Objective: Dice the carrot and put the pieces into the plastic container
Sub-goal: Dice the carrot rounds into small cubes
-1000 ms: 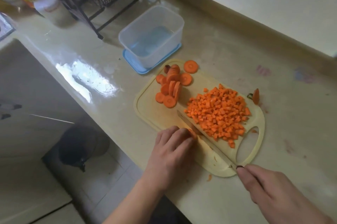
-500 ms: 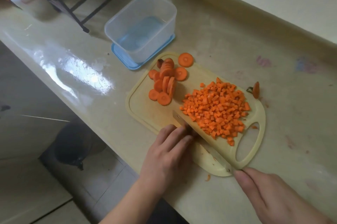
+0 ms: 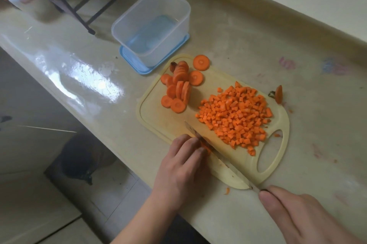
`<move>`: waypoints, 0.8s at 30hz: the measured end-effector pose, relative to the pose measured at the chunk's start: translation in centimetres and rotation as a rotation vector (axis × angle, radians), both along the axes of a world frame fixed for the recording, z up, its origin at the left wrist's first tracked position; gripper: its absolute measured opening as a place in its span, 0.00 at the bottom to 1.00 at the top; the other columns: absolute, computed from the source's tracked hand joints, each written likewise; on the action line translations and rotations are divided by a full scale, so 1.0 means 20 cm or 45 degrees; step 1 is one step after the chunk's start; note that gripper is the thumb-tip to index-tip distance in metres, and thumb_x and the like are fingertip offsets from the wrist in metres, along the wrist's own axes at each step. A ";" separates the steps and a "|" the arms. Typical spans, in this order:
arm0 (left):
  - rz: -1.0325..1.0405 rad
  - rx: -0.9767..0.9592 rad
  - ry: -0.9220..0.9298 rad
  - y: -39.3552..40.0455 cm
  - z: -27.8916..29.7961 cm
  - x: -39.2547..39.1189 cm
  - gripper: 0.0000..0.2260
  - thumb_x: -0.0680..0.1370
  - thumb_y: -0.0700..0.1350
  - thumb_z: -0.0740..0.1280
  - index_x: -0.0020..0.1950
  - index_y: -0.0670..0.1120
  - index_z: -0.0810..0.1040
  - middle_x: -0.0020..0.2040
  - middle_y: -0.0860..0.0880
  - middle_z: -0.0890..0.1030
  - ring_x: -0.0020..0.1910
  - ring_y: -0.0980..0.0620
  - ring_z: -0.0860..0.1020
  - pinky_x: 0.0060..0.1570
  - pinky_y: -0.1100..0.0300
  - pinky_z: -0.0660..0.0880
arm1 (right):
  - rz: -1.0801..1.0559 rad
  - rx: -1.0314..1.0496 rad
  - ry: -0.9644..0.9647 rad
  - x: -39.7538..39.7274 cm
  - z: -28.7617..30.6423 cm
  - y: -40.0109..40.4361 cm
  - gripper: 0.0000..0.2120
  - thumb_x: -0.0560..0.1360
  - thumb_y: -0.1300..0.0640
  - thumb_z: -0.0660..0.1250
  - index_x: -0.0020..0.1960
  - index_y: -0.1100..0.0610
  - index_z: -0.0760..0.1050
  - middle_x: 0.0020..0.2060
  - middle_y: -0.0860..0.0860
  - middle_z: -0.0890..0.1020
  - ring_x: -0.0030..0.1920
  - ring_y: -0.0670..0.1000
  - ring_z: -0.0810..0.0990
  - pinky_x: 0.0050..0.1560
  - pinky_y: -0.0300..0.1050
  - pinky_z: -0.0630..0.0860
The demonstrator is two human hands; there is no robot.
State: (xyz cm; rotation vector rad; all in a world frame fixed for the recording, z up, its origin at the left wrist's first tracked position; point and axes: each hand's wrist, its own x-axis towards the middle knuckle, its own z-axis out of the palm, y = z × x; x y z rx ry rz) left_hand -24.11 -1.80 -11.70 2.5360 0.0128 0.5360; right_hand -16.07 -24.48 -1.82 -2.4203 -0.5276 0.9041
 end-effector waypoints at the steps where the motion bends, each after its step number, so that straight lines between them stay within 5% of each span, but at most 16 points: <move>1: -0.002 0.004 0.003 0.00 -0.01 0.00 0.07 0.81 0.37 0.67 0.53 0.36 0.83 0.58 0.41 0.81 0.59 0.40 0.76 0.62 0.53 0.74 | 0.016 -0.016 0.006 0.00 0.00 -0.01 0.37 0.58 0.18 0.31 0.48 0.34 0.68 0.34 0.39 0.81 0.37 0.40 0.79 0.41 0.35 0.73; 5: 0.020 0.000 0.004 0.01 -0.01 0.00 0.08 0.73 0.33 0.75 0.52 0.36 0.84 0.57 0.42 0.81 0.58 0.40 0.77 0.59 0.52 0.75 | 0.068 -0.157 0.028 -0.01 0.01 -0.02 0.37 0.51 0.18 0.23 0.47 0.23 0.60 0.35 0.31 0.77 0.36 0.38 0.76 0.41 0.30 0.70; 7: 0.021 -0.010 0.001 0.00 -0.01 0.00 0.09 0.72 0.32 0.76 0.51 0.37 0.84 0.56 0.42 0.82 0.57 0.39 0.78 0.58 0.51 0.76 | 0.088 -0.223 0.027 -0.02 0.02 -0.01 0.40 0.47 0.19 0.19 0.46 0.23 0.59 0.32 0.43 0.78 0.36 0.39 0.76 0.41 0.30 0.70; 12: 0.041 -0.006 -0.032 0.00 0.01 0.02 0.04 0.75 0.36 0.73 0.50 0.38 0.85 0.54 0.42 0.83 0.56 0.40 0.78 0.59 0.53 0.76 | 0.125 0.012 0.045 0.01 -0.08 0.05 0.39 0.63 0.21 0.31 0.38 0.46 0.70 0.33 0.41 0.79 0.36 0.43 0.76 0.39 0.40 0.70; 17: 0.035 0.023 -0.072 -0.01 0.02 0.01 0.04 0.76 0.37 0.73 0.49 0.37 0.85 0.51 0.41 0.83 0.54 0.42 0.77 0.56 0.51 0.77 | 0.108 0.091 0.052 0.04 -0.06 0.06 0.36 0.68 0.24 0.38 0.33 0.52 0.69 0.30 0.42 0.77 0.31 0.44 0.75 0.33 0.39 0.67; 20: 0.039 0.012 -0.064 -0.01 0.00 0.00 0.06 0.74 0.35 0.76 0.50 0.36 0.85 0.52 0.41 0.83 0.54 0.41 0.77 0.55 0.49 0.77 | 0.047 0.099 0.060 0.02 -0.04 0.02 0.39 0.65 0.20 0.37 0.37 0.51 0.71 0.29 0.43 0.79 0.32 0.44 0.76 0.36 0.39 0.70; 24: 0.009 -0.043 -0.074 0.01 -0.02 -0.01 0.06 0.79 0.37 0.71 0.51 0.35 0.85 0.54 0.40 0.83 0.56 0.39 0.78 0.56 0.49 0.76 | 0.041 0.063 0.059 0.00 -0.01 0.00 0.36 0.61 0.19 0.33 0.47 0.39 0.69 0.33 0.39 0.80 0.36 0.41 0.78 0.40 0.37 0.72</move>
